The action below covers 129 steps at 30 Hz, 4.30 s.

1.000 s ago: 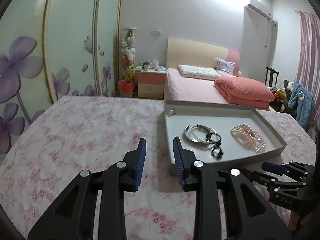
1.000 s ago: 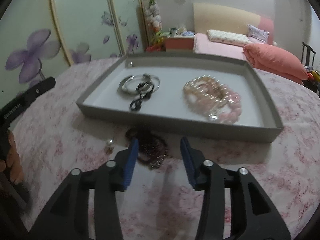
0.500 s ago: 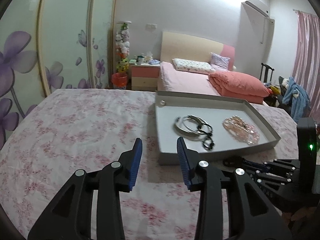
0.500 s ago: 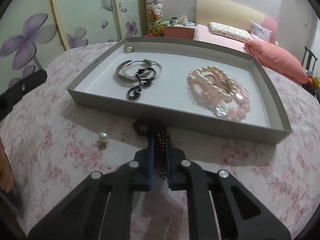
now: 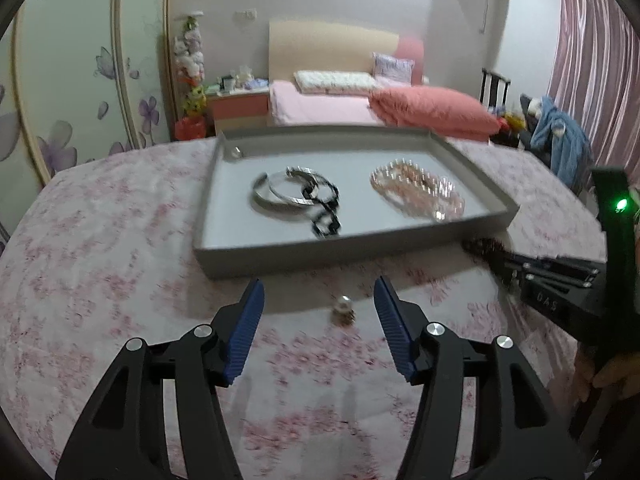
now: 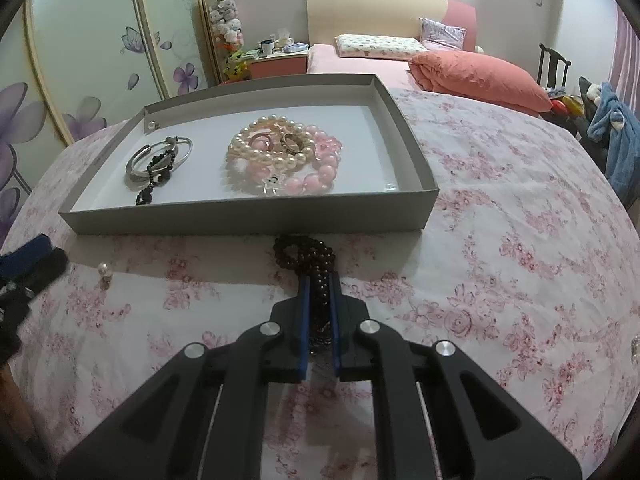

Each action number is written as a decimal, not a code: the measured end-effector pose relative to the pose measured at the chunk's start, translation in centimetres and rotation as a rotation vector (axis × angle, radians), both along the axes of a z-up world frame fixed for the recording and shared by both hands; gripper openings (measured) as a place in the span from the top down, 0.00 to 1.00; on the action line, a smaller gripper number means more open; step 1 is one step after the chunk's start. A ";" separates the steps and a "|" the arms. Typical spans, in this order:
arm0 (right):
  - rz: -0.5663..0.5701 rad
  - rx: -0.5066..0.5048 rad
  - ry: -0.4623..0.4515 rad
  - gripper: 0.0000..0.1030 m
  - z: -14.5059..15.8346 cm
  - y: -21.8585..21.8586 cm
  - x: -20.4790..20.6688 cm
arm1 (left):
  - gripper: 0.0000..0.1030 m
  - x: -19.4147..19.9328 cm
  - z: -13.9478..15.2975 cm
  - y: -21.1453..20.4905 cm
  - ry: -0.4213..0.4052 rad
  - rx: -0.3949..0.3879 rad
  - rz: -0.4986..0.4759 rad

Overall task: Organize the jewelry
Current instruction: 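Grasp the dark red beaded bracelet with the right gripper while the left gripper grasps the pearl earring, then carry the red beaded bracelet and pearl earring into the tray and release both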

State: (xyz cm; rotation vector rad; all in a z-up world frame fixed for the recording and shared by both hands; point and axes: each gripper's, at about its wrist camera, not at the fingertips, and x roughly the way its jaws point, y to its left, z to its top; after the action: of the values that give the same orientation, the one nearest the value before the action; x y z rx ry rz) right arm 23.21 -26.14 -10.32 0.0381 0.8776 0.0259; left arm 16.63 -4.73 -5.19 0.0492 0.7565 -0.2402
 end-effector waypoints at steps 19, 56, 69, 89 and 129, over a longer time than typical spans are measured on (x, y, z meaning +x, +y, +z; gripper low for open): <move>0.002 0.037 0.001 0.90 0.1 -0.6 -0.4 | 0.81 2.5 -2.5 -2.5 0.110 0.092 0.060; 0.028 0.120 -0.177 0.91 3.4 0.2 -3.5 | 0.87 0.2 -0.5 2.8 0.040 0.002 0.150; 0.056 0.107 -0.363 0.91 7.2 2.1 -6.4 | 0.86 -2.1 2.6 1.7 -0.166 0.028 0.143; 0.049 0.049 -0.551 0.91 10.1 4.0 -8.5 | 0.86 -3.2 4.5 1.0 -0.301 0.033 0.161; -0.004 0.048 -0.595 0.91 9.6 3.2 -0.2 | 0.86 2.8 4.9 -0.1 -0.367 -0.043 0.143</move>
State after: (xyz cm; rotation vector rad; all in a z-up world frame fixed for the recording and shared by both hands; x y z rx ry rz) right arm 22.99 -22.89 -0.74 0.0723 0.2818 0.0515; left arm 19.40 -4.86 -0.27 -0.0019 0.3873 -0.1060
